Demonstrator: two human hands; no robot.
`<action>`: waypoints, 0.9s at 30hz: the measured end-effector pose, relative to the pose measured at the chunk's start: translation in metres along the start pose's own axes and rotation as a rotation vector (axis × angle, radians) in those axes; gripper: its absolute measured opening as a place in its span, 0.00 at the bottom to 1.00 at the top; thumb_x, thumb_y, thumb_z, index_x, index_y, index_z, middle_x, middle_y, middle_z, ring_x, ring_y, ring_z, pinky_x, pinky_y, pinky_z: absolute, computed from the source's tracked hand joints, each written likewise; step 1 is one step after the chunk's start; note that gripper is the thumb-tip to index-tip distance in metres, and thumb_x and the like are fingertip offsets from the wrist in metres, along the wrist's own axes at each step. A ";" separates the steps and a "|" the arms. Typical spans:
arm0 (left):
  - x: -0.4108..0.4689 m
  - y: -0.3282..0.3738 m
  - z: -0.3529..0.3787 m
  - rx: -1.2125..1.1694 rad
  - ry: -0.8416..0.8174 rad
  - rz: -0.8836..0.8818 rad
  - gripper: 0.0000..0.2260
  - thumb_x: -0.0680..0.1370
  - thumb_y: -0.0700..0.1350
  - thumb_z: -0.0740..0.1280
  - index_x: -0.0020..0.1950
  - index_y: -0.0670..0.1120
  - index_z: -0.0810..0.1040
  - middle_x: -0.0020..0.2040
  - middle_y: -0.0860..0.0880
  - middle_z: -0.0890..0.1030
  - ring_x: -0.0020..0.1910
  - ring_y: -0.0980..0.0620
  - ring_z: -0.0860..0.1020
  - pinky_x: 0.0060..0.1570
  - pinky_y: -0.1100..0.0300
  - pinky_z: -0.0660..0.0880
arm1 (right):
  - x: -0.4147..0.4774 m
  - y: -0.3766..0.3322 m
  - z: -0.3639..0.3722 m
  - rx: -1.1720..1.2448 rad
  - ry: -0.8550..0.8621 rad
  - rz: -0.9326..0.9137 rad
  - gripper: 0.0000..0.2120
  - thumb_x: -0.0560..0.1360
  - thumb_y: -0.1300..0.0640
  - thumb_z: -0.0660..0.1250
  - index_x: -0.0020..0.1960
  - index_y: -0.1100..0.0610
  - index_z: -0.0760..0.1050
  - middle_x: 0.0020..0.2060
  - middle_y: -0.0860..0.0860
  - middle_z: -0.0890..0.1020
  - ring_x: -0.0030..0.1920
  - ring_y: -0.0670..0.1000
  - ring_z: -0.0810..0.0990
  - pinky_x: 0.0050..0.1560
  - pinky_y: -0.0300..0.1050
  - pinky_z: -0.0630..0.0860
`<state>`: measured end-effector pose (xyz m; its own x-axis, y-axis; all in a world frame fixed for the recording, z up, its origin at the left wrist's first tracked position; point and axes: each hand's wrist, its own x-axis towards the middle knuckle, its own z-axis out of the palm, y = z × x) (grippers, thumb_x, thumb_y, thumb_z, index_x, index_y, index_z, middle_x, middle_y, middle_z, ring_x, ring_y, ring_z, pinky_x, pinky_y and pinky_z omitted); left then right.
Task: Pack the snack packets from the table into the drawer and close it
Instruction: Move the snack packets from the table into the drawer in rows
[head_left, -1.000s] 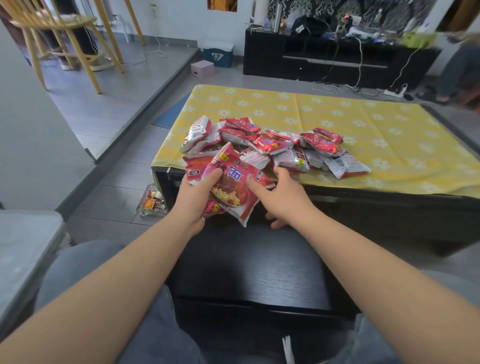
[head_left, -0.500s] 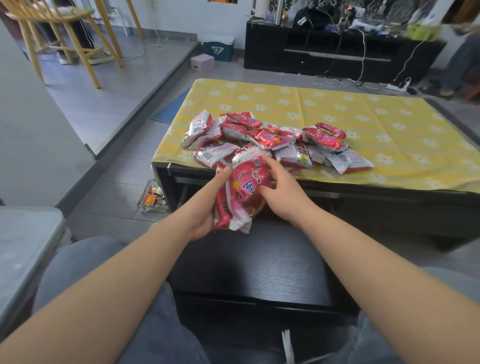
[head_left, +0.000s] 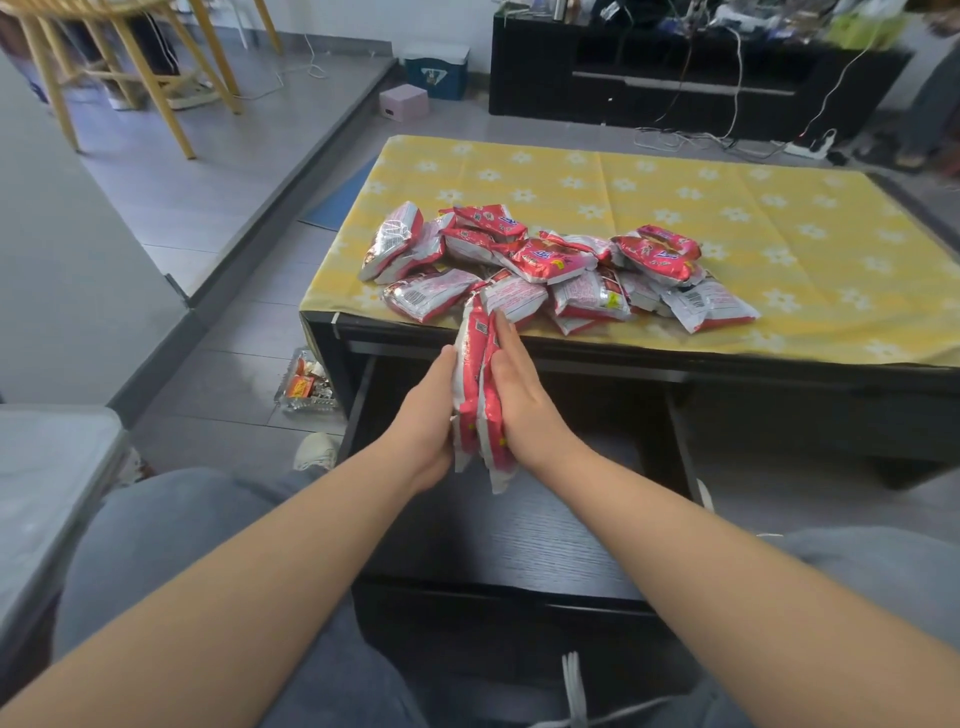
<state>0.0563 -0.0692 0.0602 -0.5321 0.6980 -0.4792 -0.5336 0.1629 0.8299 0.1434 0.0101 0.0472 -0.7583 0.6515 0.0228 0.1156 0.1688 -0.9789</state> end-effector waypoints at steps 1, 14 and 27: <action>0.000 -0.003 0.000 -0.022 0.003 0.001 0.22 0.86 0.61 0.56 0.64 0.49 0.84 0.60 0.43 0.87 0.60 0.45 0.85 0.63 0.47 0.80 | 0.001 0.002 0.005 0.063 0.021 0.012 0.27 0.86 0.39 0.50 0.84 0.40 0.52 0.84 0.42 0.55 0.84 0.45 0.52 0.84 0.58 0.53; 0.020 -0.029 -0.010 0.278 -0.041 0.019 0.24 0.88 0.60 0.50 0.69 0.48 0.79 0.59 0.45 0.86 0.56 0.51 0.85 0.48 0.64 0.84 | 0.019 0.051 0.014 0.322 0.139 0.251 0.26 0.83 0.34 0.55 0.78 0.40 0.68 0.79 0.45 0.70 0.79 0.48 0.67 0.80 0.61 0.64; 0.054 -0.055 -0.055 0.458 0.036 -0.245 0.27 0.82 0.56 0.68 0.77 0.47 0.65 0.64 0.42 0.81 0.59 0.42 0.84 0.65 0.41 0.79 | 0.013 0.109 0.043 0.495 0.091 0.534 0.30 0.78 0.73 0.57 0.73 0.50 0.77 0.81 0.53 0.65 0.75 0.59 0.72 0.56 0.49 0.85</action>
<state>0.0207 -0.0792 -0.0272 -0.4546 0.5780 -0.6777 -0.3072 0.6125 0.7284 0.1185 0.0048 -0.0682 -0.6207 0.6144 -0.4871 0.1346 -0.5285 -0.8382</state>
